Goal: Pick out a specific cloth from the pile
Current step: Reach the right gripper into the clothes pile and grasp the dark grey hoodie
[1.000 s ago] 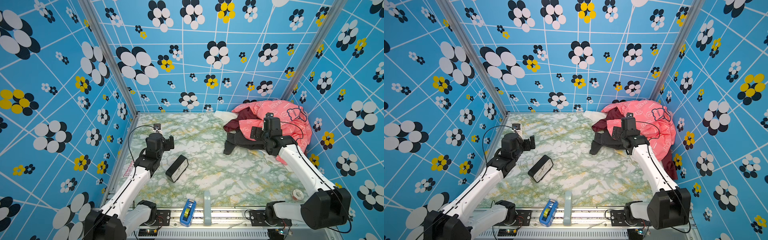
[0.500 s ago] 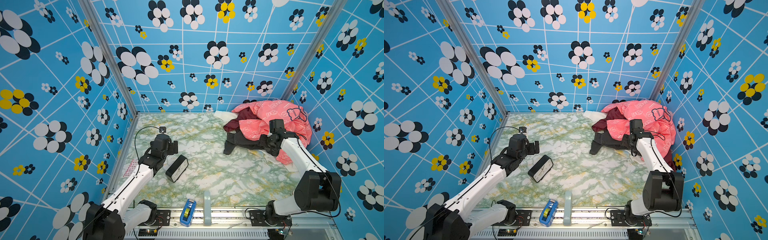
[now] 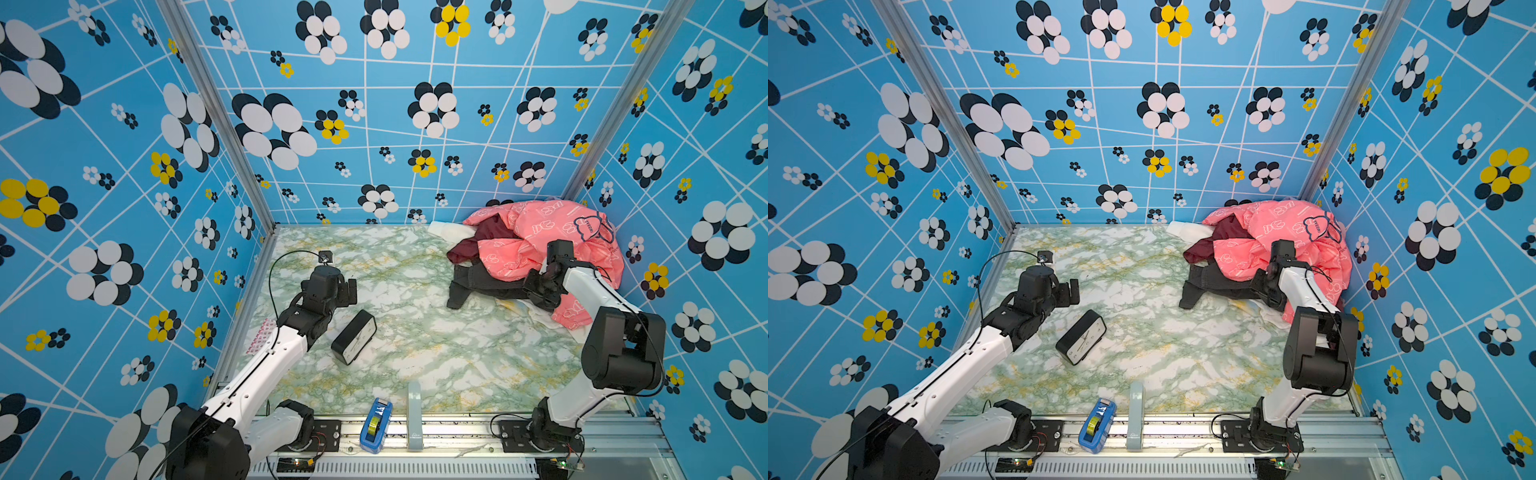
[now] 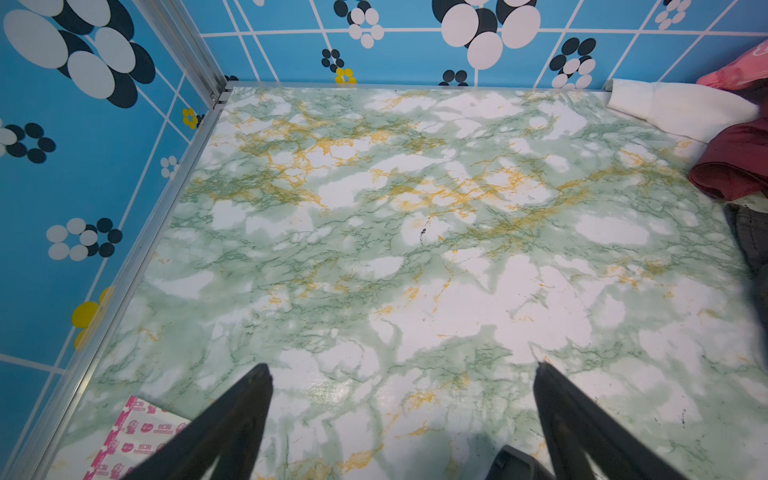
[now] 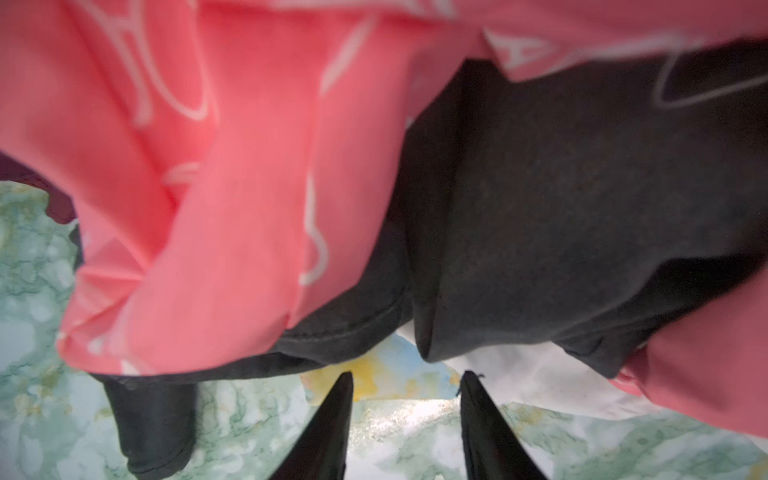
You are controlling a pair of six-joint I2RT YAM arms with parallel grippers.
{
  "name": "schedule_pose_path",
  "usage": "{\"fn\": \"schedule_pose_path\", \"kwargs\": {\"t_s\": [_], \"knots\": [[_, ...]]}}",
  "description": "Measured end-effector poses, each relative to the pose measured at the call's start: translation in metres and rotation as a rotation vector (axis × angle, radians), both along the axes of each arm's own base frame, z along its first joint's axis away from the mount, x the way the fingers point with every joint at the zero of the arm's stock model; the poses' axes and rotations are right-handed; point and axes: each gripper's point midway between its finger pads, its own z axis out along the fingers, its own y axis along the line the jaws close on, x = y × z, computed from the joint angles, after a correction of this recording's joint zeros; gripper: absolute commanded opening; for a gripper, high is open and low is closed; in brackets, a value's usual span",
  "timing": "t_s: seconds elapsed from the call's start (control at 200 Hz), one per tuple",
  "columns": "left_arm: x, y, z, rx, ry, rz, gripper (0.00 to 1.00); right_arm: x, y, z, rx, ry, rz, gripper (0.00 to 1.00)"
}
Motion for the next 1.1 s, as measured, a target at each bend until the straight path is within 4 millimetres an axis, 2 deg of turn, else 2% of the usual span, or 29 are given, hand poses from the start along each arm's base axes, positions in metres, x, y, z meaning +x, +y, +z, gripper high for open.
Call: {"fn": "schedule_pose_path", "kwargs": {"t_s": [0.165,0.415,0.76,0.815,0.925,1.099], "knots": [[0.000,-0.003,0.003,-0.008,-0.004,-0.003,0.99,0.014,-0.002,0.004,0.031,-0.047,0.001,0.43],[-0.001,-0.005,0.005,-0.008,-0.004,-0.006,0.99,0.029,0.000,-0.011,0.094,-0.065,0.007,0.43],[0.000,-0.005,0.007,-0.005,-0.001,-0.005,0.99,0.041,0.007,-0.004,0.154,-0.128,0.006,0.42],[0.000,-0.006,0.007,-0.005,0.000,-0.006,0.99,0.042,0.008,-0.006,0.160,-0.132,0.003,0.37],[0.000,-0.007,0.006,-0.003,0.003,-0.009,0.99,0.042,0.008,-0.009,0.174,-0.131,-0.011,0.21],[0.000,-0.006,0.006,0.001,0.001,-0.004,0.99,0.043,0.009,-0.011,0.184,-0.138,-0.024,0.07]]}}
